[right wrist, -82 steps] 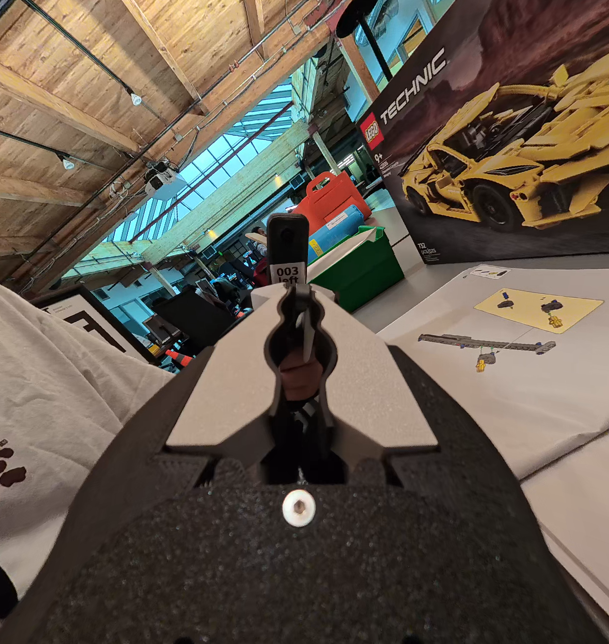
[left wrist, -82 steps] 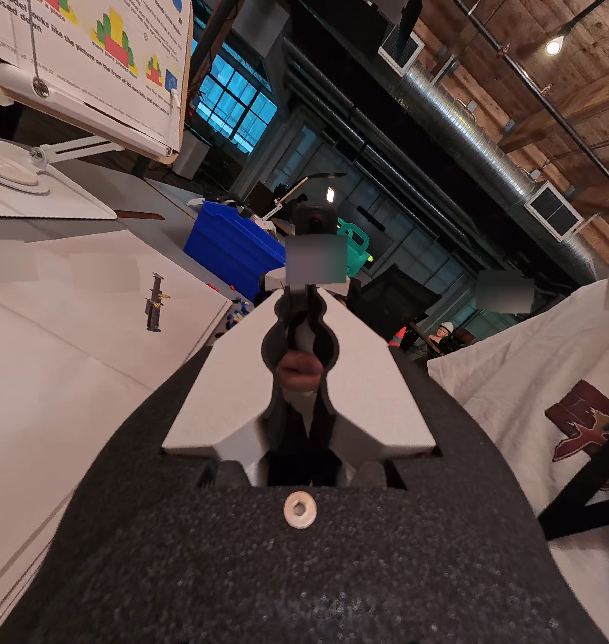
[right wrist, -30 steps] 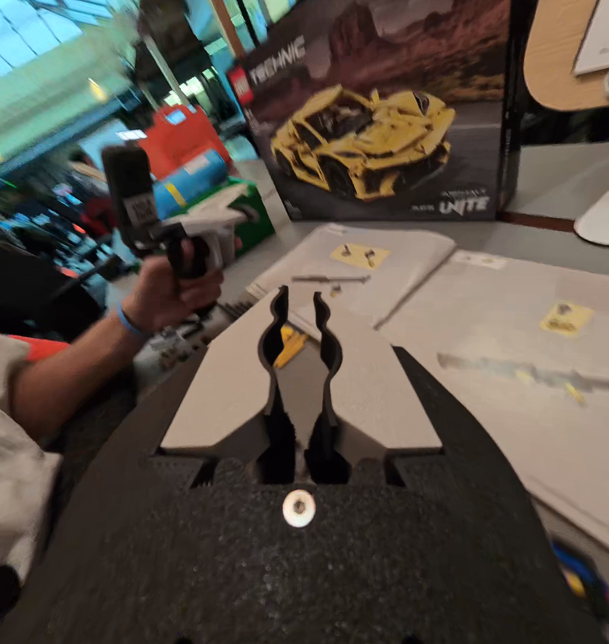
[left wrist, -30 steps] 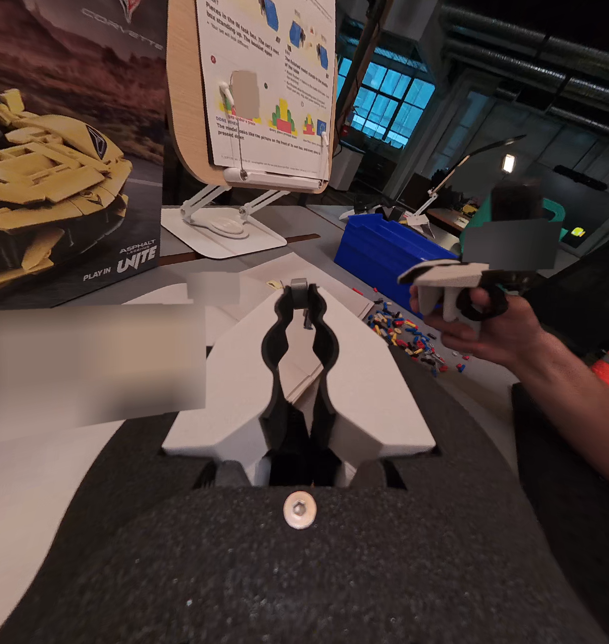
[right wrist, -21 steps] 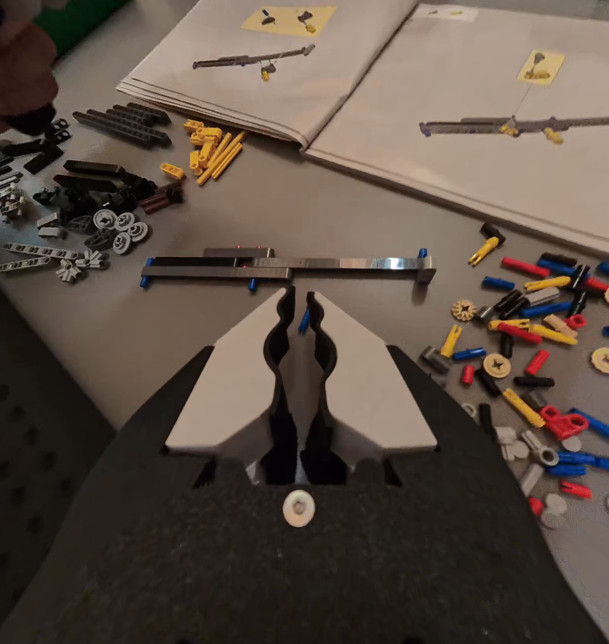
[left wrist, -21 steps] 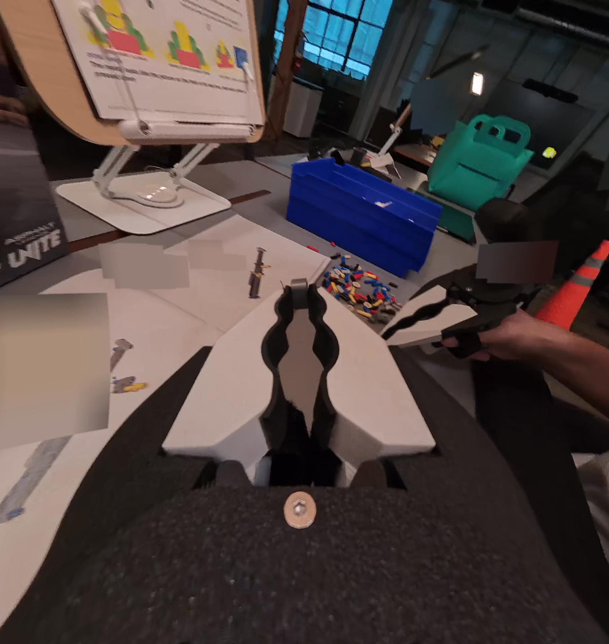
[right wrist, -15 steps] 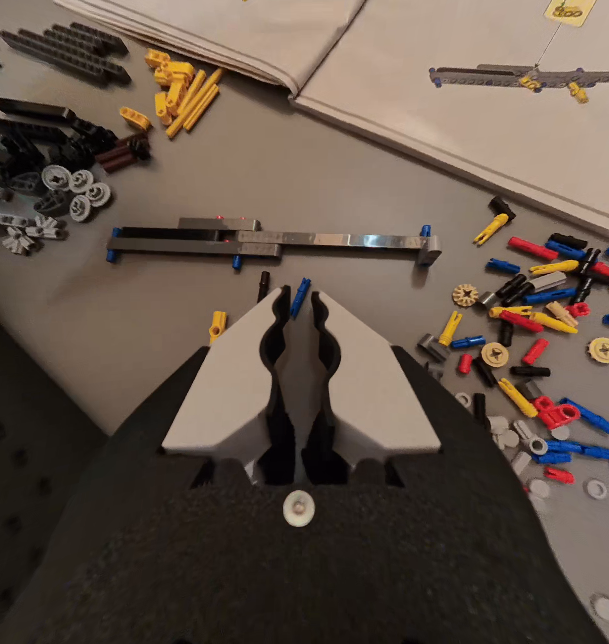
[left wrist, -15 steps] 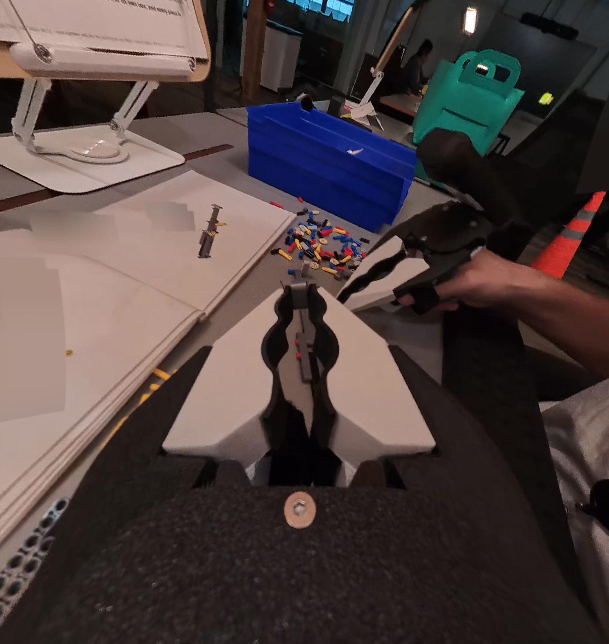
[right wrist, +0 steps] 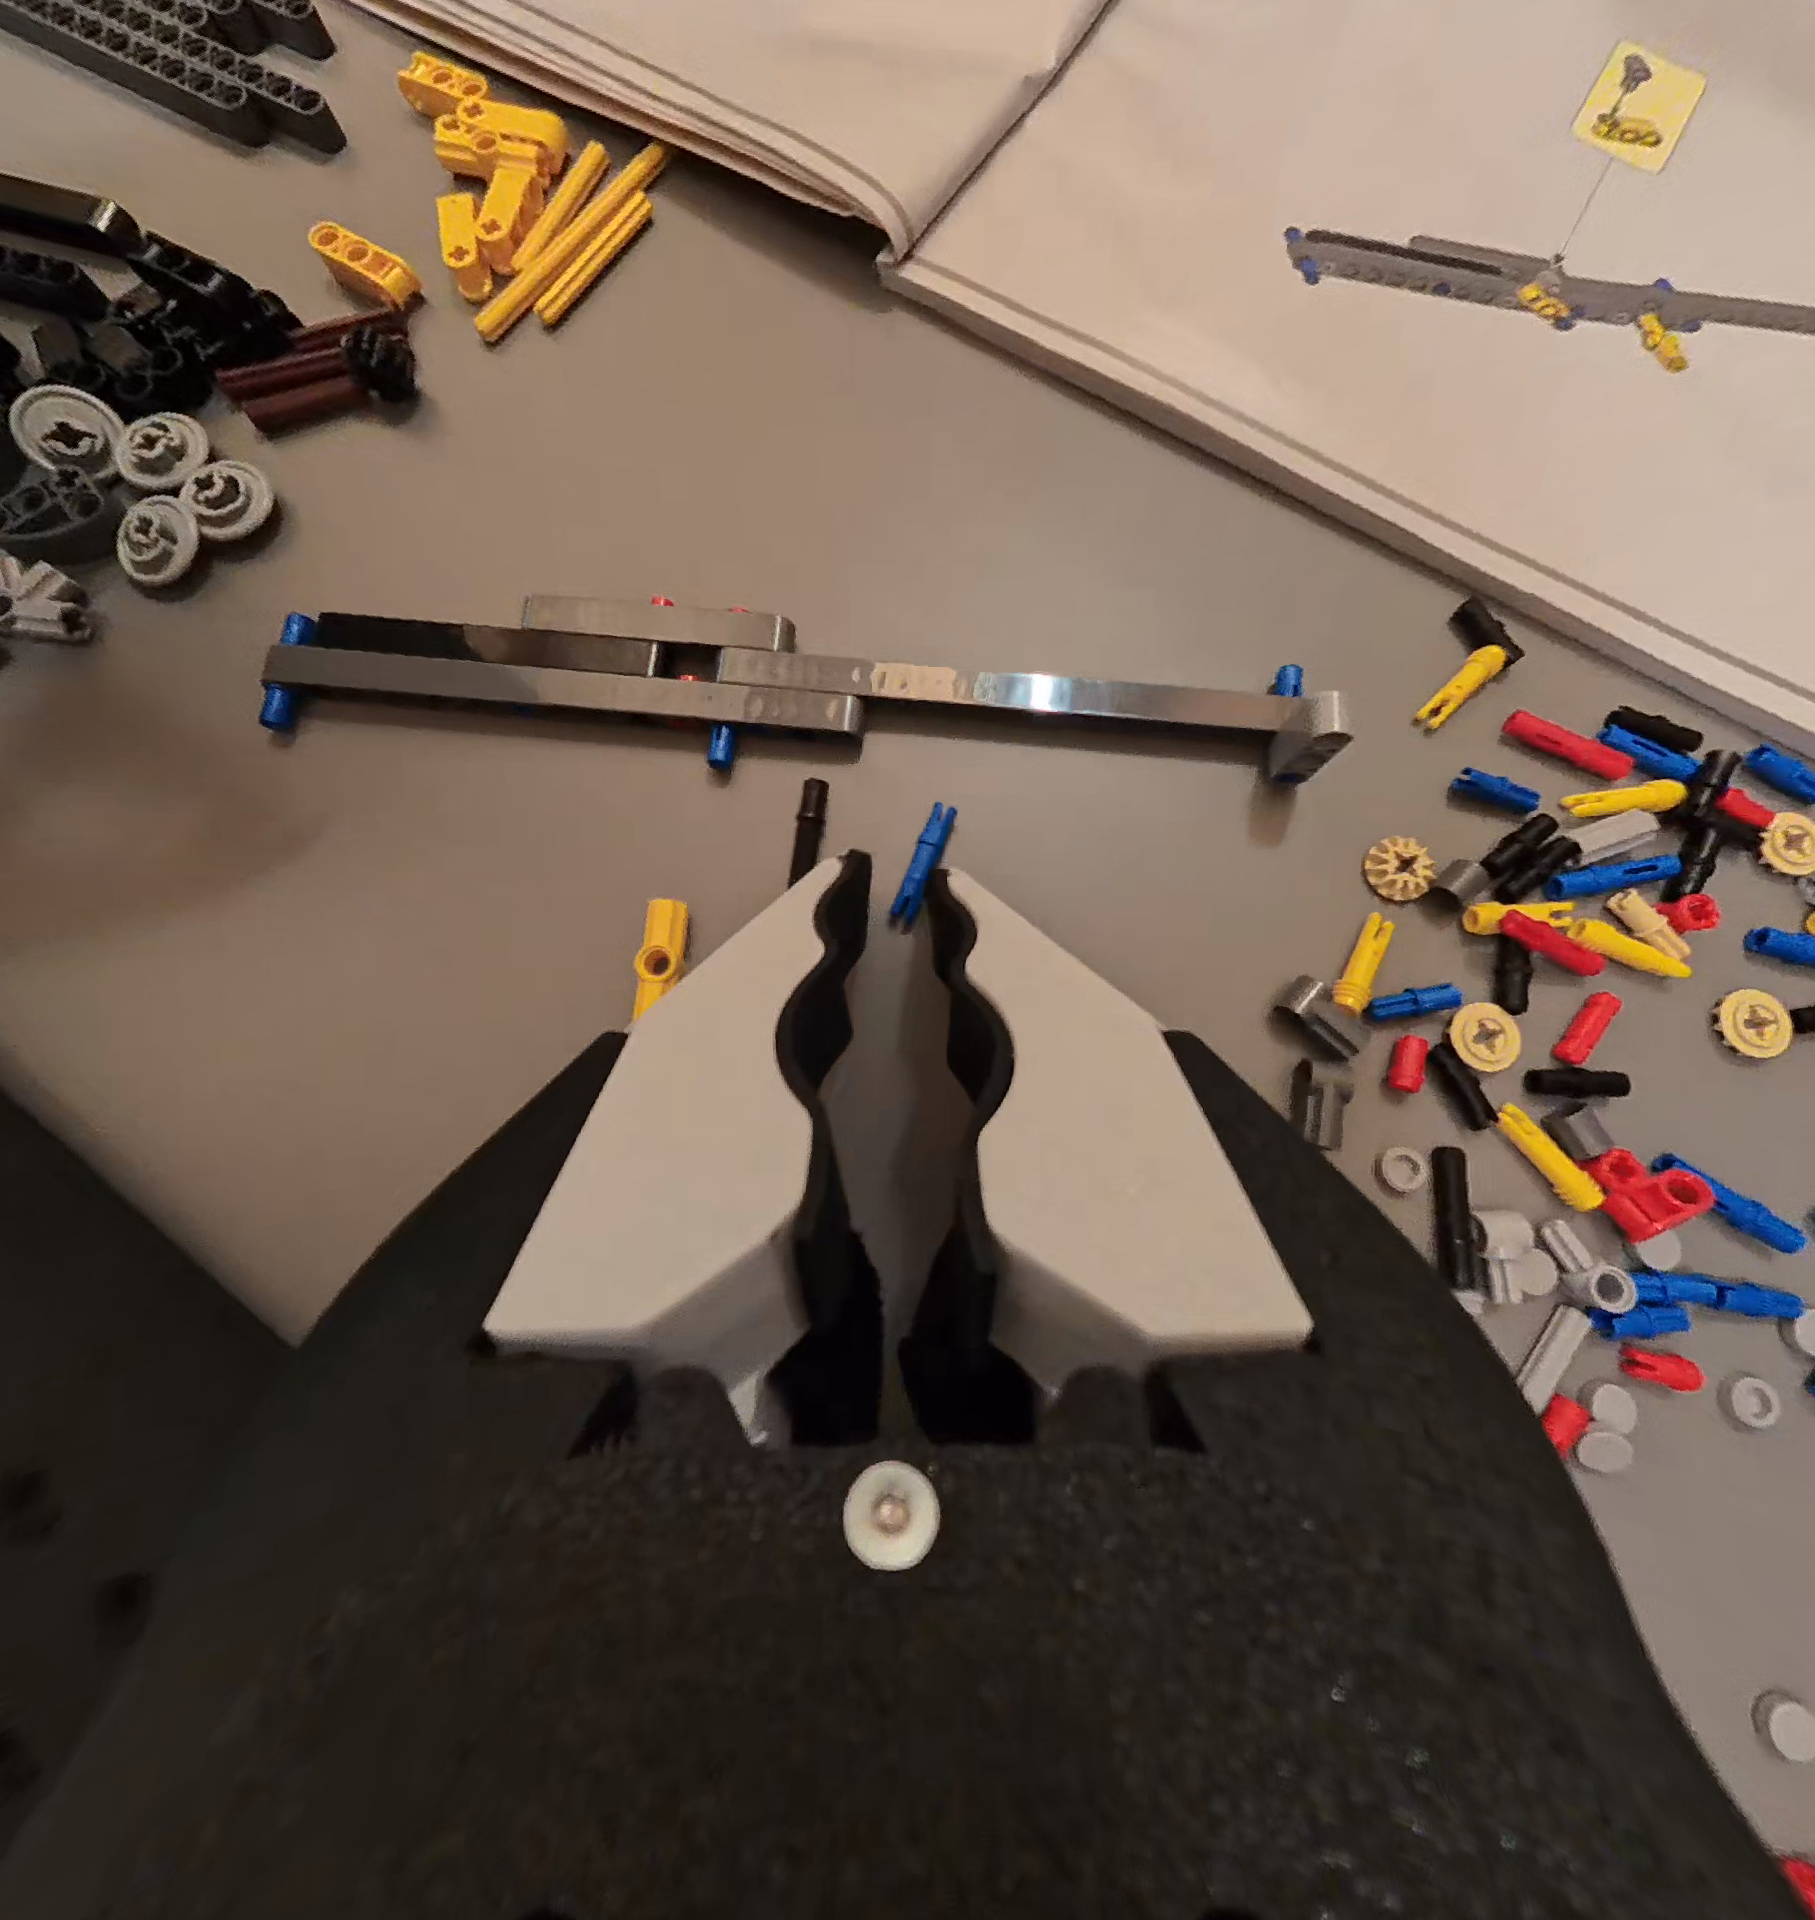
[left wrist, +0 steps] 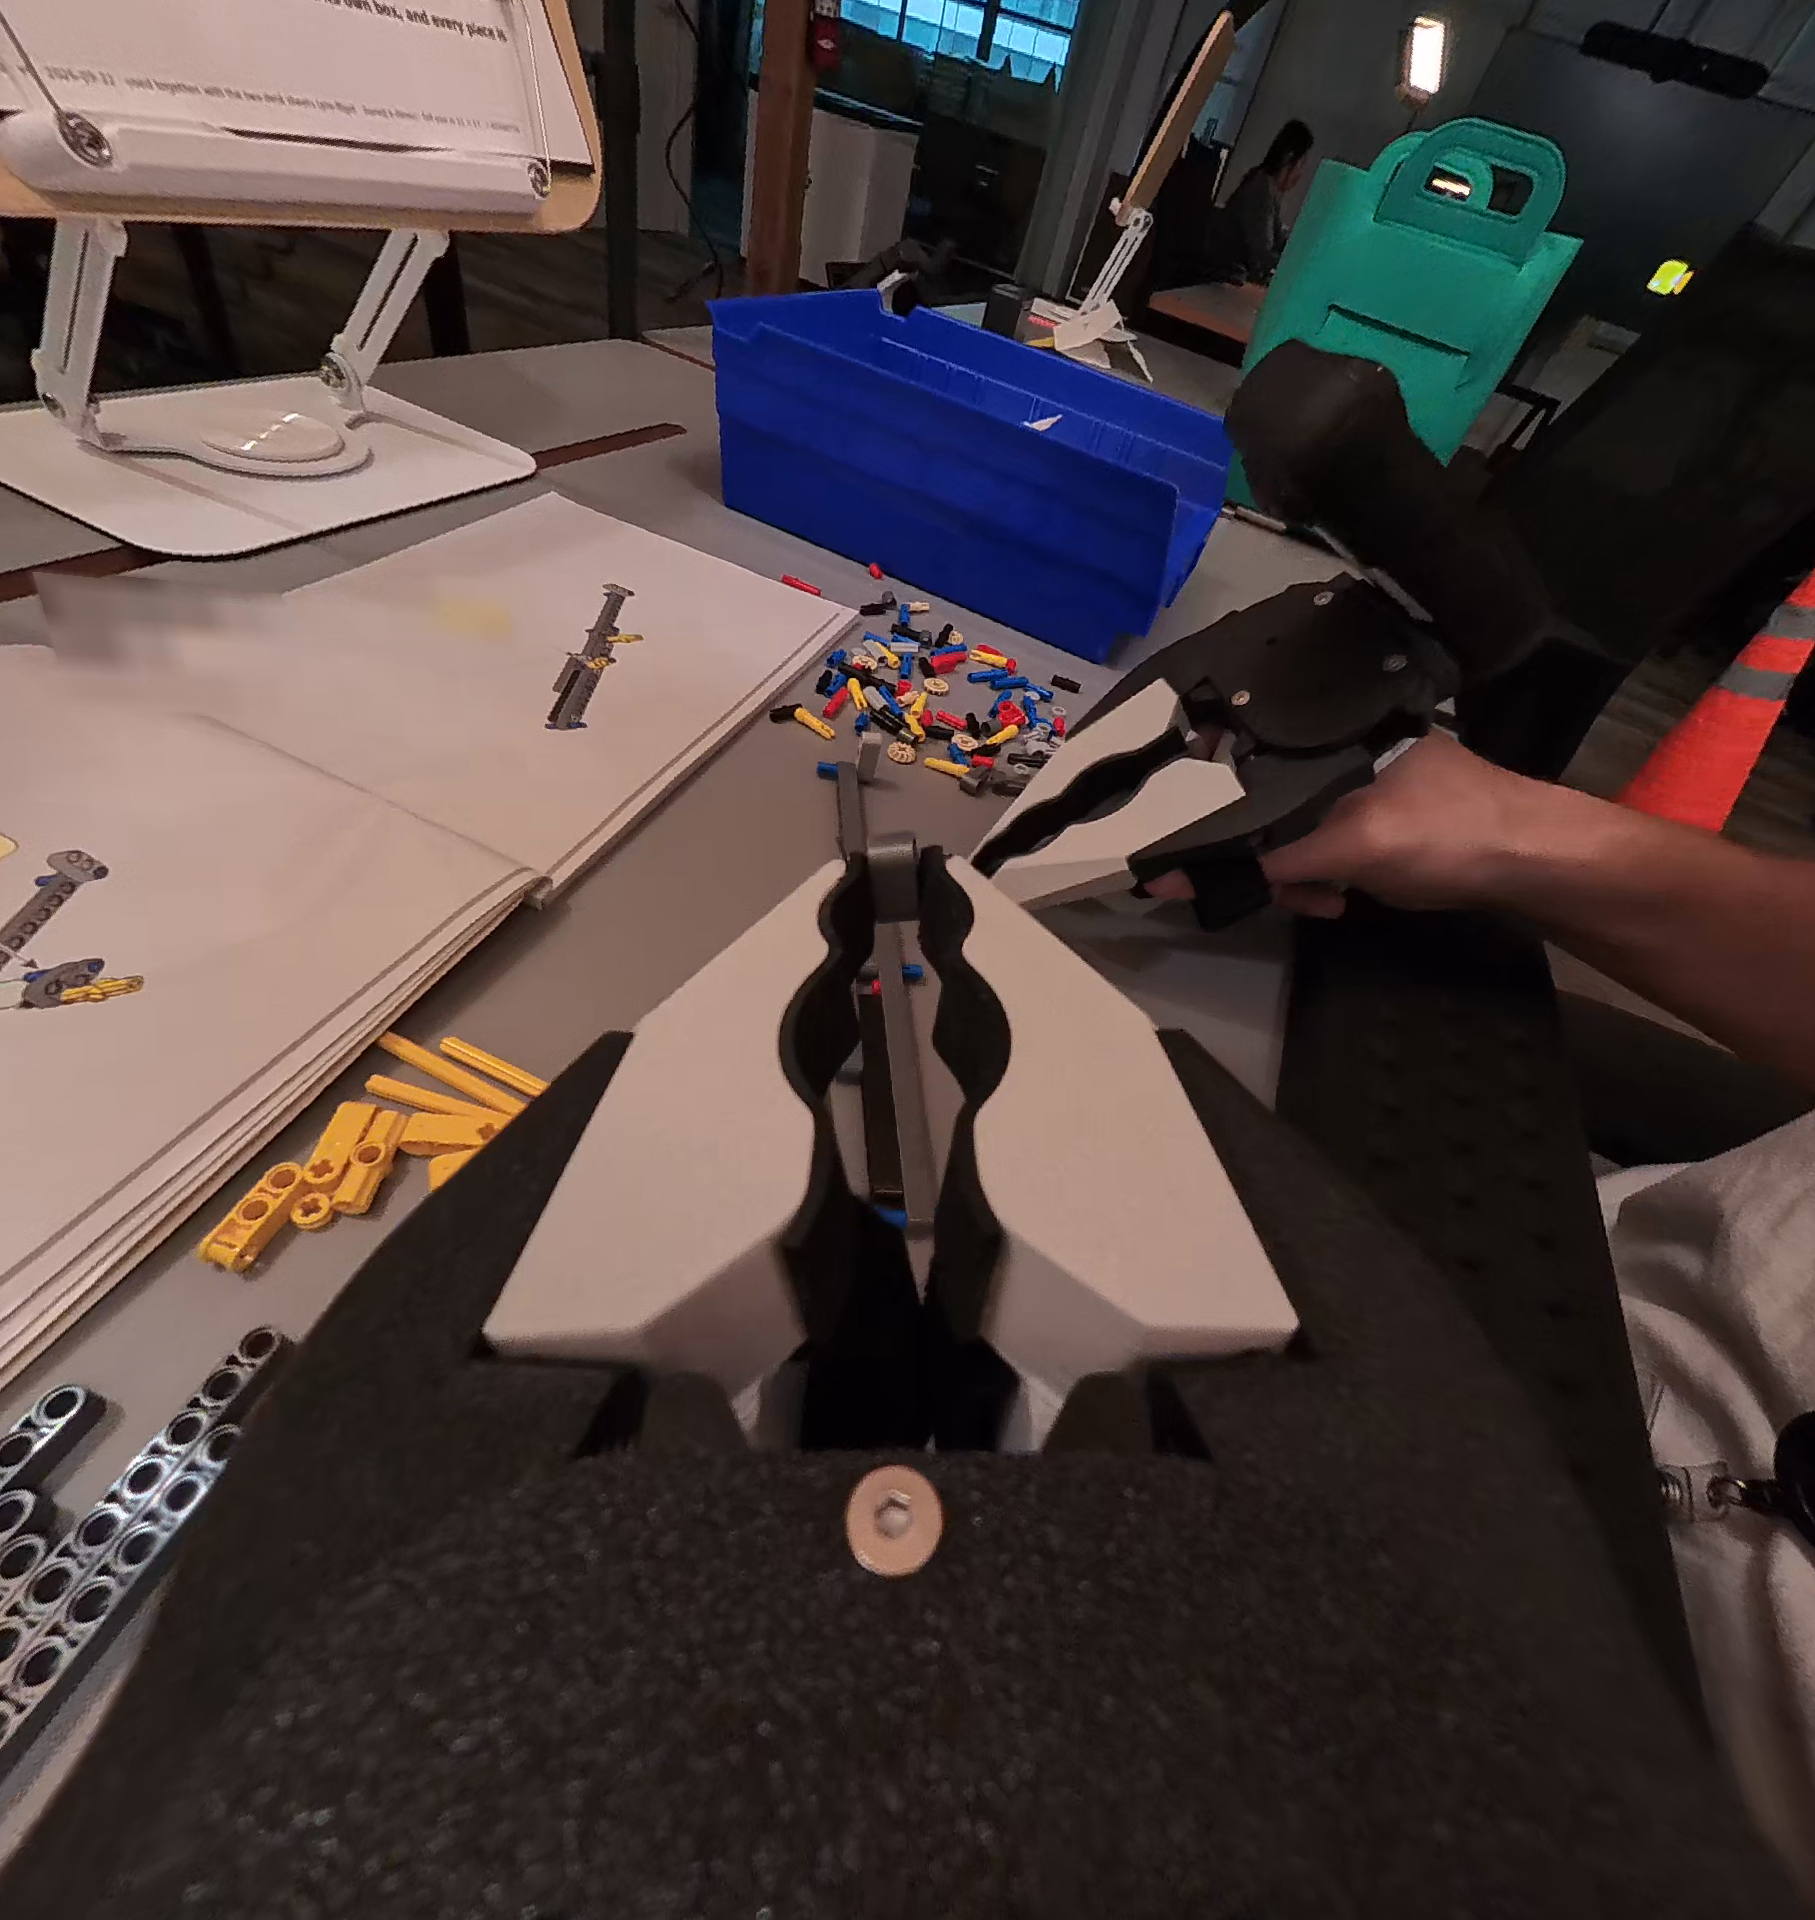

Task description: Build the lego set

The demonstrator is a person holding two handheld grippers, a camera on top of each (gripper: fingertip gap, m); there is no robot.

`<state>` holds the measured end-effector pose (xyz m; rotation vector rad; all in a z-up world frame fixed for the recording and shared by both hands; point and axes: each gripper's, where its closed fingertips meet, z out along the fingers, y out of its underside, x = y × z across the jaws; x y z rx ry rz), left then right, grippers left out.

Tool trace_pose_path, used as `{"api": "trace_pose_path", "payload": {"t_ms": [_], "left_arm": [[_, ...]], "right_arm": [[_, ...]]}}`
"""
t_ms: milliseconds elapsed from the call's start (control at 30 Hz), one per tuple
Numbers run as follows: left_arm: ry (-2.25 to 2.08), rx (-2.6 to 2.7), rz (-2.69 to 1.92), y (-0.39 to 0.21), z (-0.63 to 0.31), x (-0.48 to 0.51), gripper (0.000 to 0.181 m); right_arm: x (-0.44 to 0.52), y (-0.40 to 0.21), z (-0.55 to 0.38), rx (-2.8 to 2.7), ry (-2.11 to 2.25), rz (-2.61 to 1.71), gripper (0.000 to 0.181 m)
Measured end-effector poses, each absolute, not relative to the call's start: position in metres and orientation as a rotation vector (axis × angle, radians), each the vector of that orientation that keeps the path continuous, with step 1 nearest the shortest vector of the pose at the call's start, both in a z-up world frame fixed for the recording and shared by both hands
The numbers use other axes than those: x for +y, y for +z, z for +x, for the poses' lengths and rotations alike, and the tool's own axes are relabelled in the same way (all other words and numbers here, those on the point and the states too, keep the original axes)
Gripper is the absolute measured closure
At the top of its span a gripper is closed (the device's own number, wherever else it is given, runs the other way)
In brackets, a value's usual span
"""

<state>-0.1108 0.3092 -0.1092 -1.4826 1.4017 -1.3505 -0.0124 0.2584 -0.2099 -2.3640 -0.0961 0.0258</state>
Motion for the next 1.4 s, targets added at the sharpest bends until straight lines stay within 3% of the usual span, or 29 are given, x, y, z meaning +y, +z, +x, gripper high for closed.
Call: {"api": "trace_pose_path", "payload": {"t_ms": [467, 700, 967, 1400], "left_arm": [[-1.325, 1.508, -1.488, -0.124, -0.103, 0.298, 0.175], [-1.100, 1.657, -1.384, -0.136, -0.100, 0.293, 0.175], [-0.950, 1.529, -1.330, -0.122, -0.105, 0.319, 0.175], [-0.862, 1.405, -1.294, -0.110, -0.119, 0.338, 0.175]], "right_arm": [[0.262, -0.214, -0.007, -0.126, -0.092, -2.361, 0.178], [0.244, -0.204, -0.006, -0.353, 0.081, -2.498, 0.178], [0.168, -0.187, 0.028, -1.037, 0.392, -3.110, 0.178], [0.123, -0.195, 0.084, -1.363, -0.020, -3.643, 0.178]]}}
